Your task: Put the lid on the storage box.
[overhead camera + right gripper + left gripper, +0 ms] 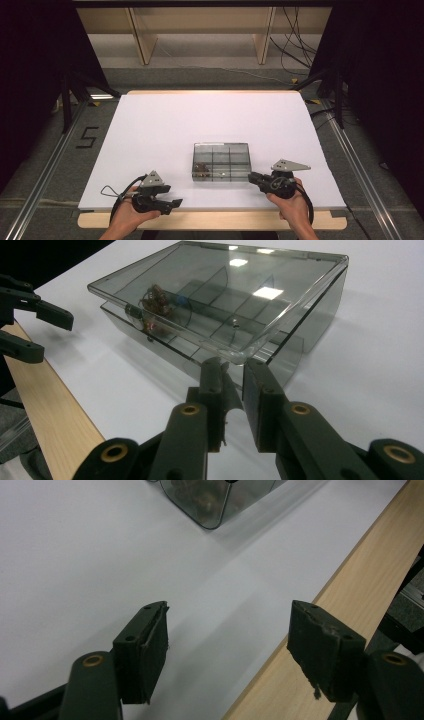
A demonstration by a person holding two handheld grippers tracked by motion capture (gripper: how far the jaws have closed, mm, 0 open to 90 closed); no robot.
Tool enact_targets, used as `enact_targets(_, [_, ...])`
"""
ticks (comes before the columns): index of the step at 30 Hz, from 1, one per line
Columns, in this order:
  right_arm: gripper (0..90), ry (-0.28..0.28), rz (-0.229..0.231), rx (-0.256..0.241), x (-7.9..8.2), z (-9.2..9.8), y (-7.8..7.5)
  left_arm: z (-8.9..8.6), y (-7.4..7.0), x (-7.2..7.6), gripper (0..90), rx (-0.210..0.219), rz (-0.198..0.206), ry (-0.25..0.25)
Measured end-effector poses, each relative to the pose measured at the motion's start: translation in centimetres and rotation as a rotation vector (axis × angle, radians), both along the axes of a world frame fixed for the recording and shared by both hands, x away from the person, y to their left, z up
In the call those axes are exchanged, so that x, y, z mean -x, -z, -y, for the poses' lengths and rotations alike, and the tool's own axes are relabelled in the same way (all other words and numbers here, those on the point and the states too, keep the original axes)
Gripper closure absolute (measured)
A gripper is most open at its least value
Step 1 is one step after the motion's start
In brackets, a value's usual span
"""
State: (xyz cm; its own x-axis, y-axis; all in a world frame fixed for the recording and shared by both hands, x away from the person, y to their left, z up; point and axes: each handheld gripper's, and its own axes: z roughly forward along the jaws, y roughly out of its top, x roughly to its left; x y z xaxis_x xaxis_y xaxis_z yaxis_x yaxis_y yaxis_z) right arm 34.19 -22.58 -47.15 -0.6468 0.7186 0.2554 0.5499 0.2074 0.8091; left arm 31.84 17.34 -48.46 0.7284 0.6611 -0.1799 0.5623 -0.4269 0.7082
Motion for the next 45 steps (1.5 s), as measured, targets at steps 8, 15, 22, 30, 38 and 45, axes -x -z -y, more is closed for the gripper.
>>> enact_targets(8, [79.9, 0.003, -0.026, -0.009, 0.2, 0.2, 0.2, 0.0, 0.0, 0.1, 32.4, 0.015, -0.006, -0.013])
enact_targets(15, [79.6, 0.015, -0.059, -0.009, 0.3, 0.0, 0.4, -0.1, 0.0, 0.0, 32.4, 0.005, -0.004, -0.001])
enact_targets(22, [78.0, 0.007, -0.066, -0.014, 0.4, 0.1, 0.4, 0.0, 0.0, 0.0, 32.4, 0.014, -0.006, -0.008])
enact_targets(30, [72.6, 0.009, -0.03, -0.017, 0.4, 0.3, 0.4, 0.0, -0.1, 0.1, 32.4, 0.018, -0.006, -0.016])
enact_targets(38, [52.7, 0.05, 0.004, 0.009, 0.9, 1.1, 0.2, 0.0, 0.0, 0.0, 32.3, 0.007, -0.005, -0.005])
enact_targets(45, [45.1, 0.078, -0.012, -0.011, 1.6, 1.4, 0.0, 0.0, -0.1, 0.1, 31.9, 0.007, -0.003, -0.009])
